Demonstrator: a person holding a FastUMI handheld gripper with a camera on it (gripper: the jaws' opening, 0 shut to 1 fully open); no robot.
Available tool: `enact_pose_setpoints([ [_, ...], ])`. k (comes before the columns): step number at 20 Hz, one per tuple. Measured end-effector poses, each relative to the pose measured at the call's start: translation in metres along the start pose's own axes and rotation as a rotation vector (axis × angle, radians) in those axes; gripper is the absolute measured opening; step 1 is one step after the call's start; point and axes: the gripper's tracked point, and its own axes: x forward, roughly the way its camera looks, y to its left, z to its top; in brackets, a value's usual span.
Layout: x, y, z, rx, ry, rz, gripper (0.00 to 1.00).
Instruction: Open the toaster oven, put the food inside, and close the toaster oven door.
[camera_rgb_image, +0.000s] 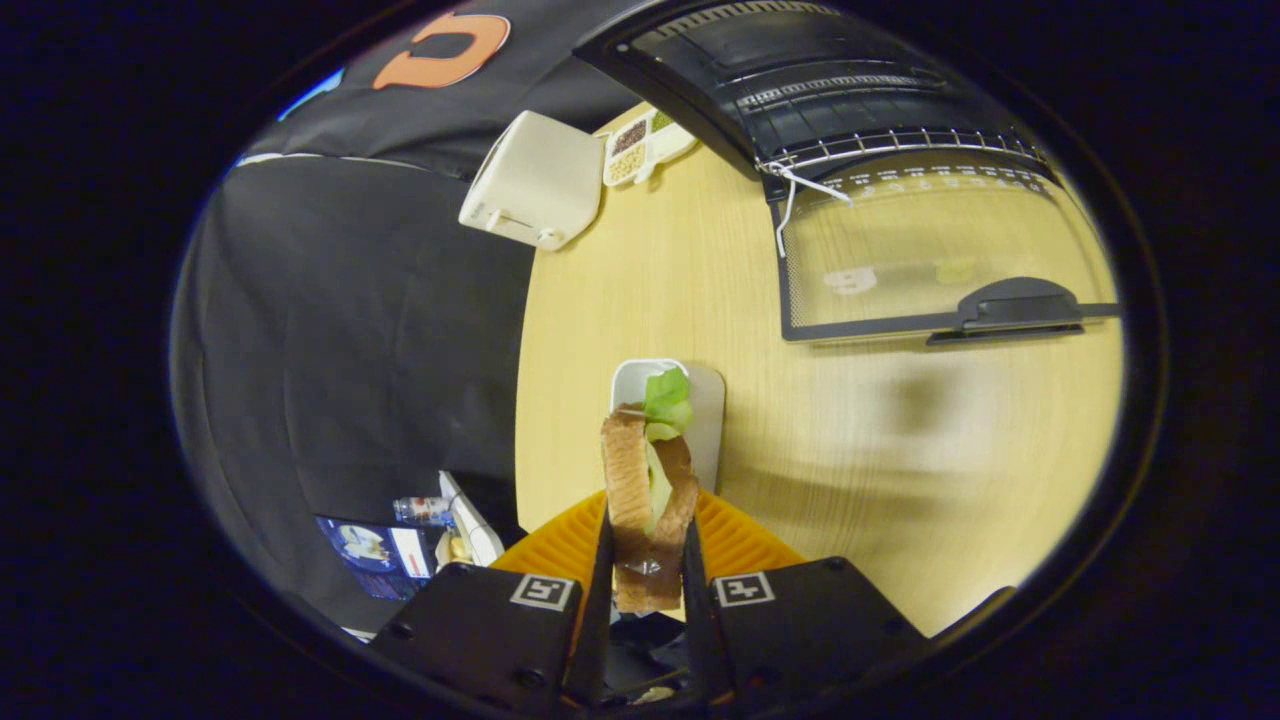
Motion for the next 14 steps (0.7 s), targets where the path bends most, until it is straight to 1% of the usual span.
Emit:
enact_pose_setpoints([
  [5,-0.049,0.025,0.002,-0.003,-0.051,0.073,0.36],
  [8,-0.099,0.032,0.012,0.006,-0.140,0.119,0.36],
  [10,-0.141,0.025,0.028,0.050,-0.233,0.138,0.36],
  [12,-0.178,0.007,0.045,0.100,-0.328,0.135,0.36],
  [14,-0.199,-0.013,0.057,0.133,-0.399,0.123,0.36],
])
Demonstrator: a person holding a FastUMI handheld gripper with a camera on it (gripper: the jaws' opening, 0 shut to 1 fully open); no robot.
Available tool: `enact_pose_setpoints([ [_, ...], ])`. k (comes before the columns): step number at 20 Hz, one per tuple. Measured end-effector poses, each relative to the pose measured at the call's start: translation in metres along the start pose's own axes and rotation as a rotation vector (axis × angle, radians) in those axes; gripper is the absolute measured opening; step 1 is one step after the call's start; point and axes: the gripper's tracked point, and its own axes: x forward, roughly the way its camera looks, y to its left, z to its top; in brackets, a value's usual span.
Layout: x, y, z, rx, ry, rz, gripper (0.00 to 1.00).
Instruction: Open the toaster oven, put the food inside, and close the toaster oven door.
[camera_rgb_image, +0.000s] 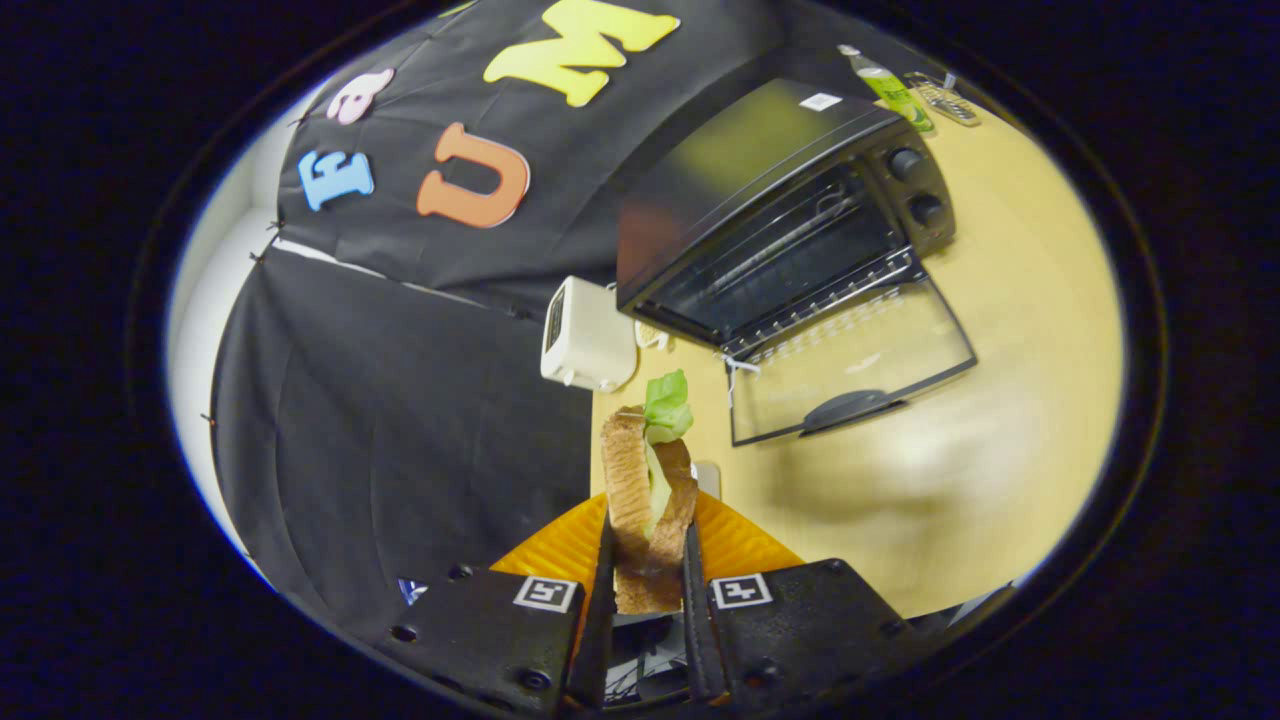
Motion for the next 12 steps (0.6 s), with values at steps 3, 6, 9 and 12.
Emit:
enact_pose_setpoints([
  [3,-0.012,-0.019,0.027,0.087,-0.110,0.017,0.36],
  [6,-0.003,-0.047,0.061,0.214,-0.255,0.041,0.36],
  [9,0.020,-0.076,0.091,0.351,-0.385,0.070,0.36],
  [12,0.043,-0.094,0.120,0.409,-0.505,0.097,0.36],
])
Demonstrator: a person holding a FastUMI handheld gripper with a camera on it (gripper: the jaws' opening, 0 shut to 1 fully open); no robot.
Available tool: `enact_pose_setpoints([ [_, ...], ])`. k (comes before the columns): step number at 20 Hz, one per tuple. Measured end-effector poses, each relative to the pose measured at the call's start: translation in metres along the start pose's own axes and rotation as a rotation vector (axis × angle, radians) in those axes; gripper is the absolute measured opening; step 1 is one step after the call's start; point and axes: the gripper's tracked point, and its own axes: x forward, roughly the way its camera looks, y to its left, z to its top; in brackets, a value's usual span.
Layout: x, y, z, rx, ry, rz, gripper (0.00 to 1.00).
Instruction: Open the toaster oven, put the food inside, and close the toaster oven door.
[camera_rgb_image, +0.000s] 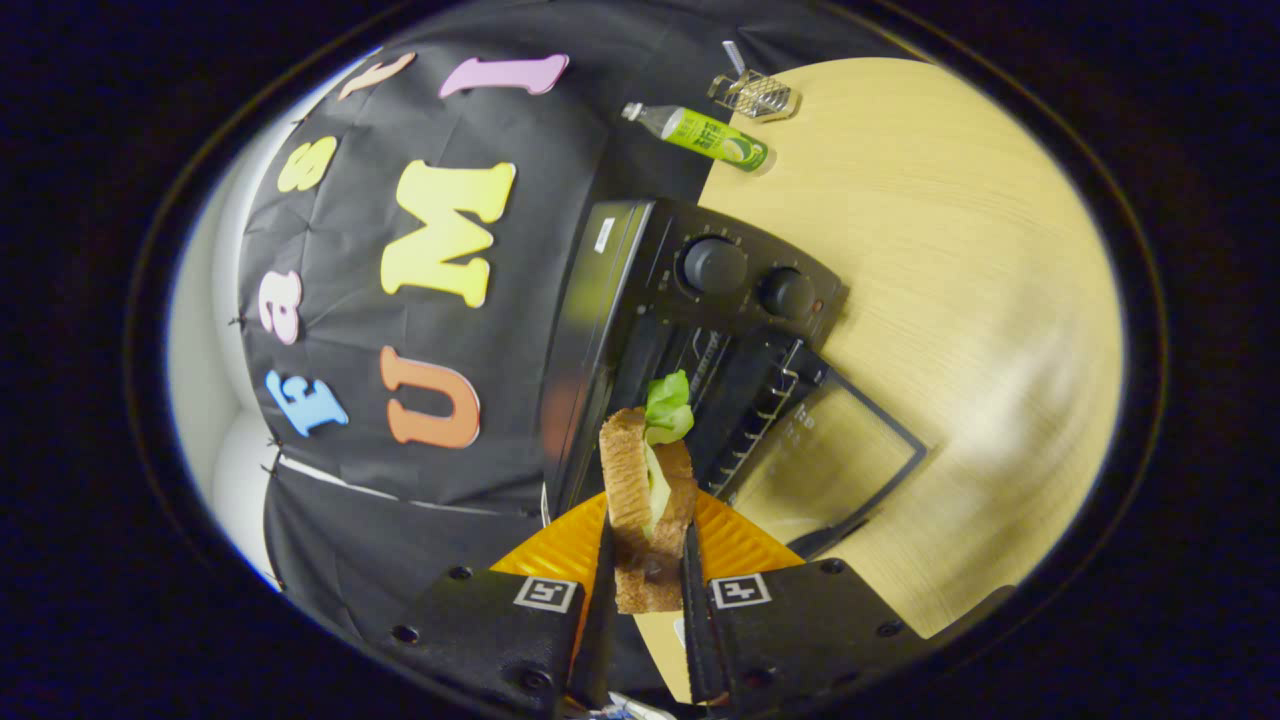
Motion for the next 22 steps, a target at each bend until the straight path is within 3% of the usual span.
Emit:
enact_pose_setpoints([
  [4,0.049,-0.004,0.003,0.091,-0.099,0.107,0.36],
  [8,0.089,-0.012,0.001,0.188,-0.224,0.149,0.35],
  [17,0.137,-0.018,-0.011,0.013,-0.232,0.031,0.41],
  [22,0.126,-0.016,-0.011,-0.084,-0.188,-0.052,0.75],
])
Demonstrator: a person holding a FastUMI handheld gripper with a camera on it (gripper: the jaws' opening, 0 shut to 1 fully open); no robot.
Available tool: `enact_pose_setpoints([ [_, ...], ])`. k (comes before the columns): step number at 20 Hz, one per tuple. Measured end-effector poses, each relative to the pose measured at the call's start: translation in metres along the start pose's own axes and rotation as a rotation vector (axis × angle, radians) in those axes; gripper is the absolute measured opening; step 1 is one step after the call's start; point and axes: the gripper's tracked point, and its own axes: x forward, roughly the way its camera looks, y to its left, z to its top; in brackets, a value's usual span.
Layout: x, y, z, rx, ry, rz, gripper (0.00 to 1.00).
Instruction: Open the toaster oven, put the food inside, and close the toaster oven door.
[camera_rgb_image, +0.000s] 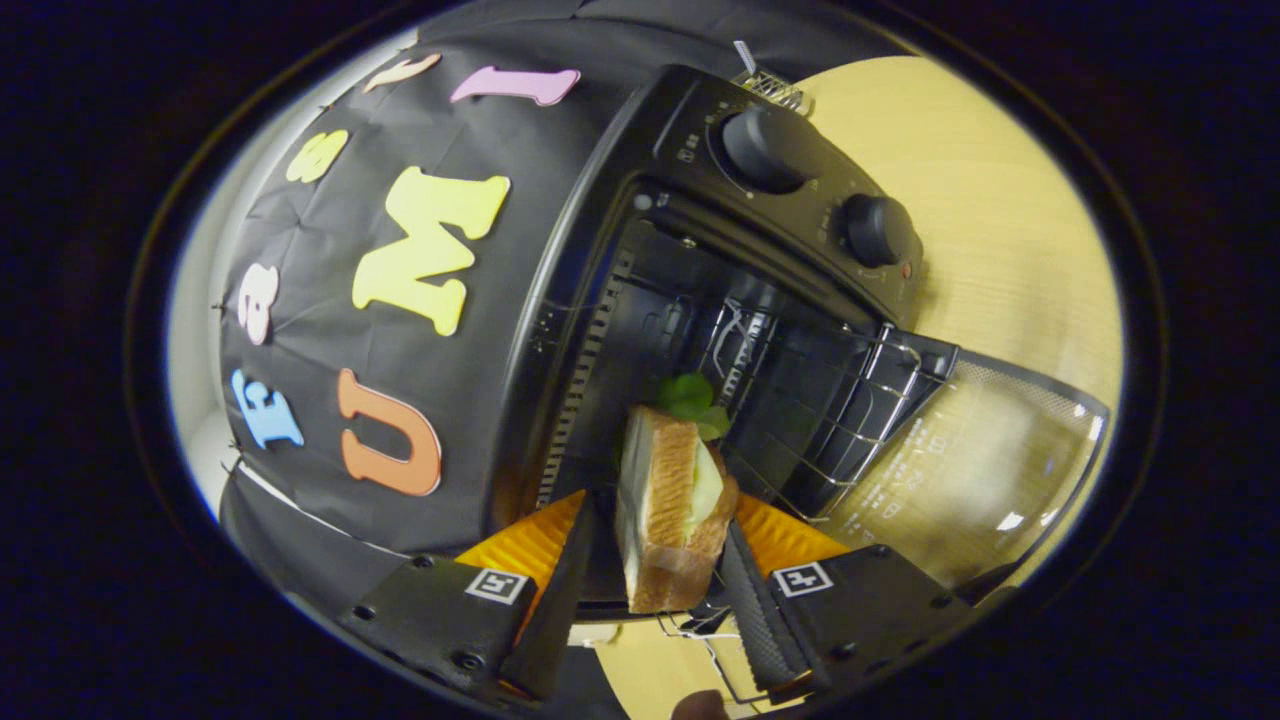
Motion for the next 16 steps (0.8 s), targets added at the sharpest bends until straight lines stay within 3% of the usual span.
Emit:
enact_pose_setpoints([
  [1,-0.001,-0.002,-0.003,-0.032,0.025,-0.028,0.75],
  [4,-0.009,-0.016,-0.013,-0.204,0.122,-0.140,0.90],
  [9,-0.033,-0.026,-0.022,-0.494,0.258,-0.237,0.93],
  [16,-0.095,-0.017,-0.017,-0.779,0.292,-0.252,0.96],
])
